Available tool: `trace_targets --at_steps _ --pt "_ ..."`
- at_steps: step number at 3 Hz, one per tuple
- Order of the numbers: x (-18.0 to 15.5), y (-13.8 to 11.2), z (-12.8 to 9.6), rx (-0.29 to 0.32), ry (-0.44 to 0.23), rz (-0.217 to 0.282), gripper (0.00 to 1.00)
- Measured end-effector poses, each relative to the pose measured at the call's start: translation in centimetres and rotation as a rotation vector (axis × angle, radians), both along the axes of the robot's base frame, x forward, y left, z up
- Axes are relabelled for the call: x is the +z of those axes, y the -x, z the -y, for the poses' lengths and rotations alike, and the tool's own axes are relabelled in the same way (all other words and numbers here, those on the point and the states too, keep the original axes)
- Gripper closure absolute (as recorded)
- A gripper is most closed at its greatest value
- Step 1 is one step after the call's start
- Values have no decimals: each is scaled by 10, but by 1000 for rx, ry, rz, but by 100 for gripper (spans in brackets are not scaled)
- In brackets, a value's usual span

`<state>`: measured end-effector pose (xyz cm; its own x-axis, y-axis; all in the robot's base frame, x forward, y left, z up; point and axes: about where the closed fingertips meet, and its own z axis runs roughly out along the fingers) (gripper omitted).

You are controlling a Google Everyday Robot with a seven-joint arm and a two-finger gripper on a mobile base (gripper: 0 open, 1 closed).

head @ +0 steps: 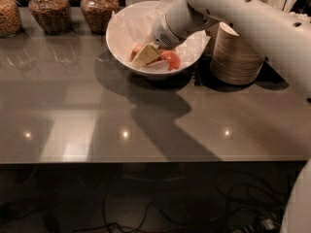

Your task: Pick apple from white bowl

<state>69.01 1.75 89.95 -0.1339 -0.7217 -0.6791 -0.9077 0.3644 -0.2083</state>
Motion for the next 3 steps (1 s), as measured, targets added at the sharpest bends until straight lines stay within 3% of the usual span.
trace_targets --at_steps 3 --pt "-19 5 14 -8 72 -59 43"
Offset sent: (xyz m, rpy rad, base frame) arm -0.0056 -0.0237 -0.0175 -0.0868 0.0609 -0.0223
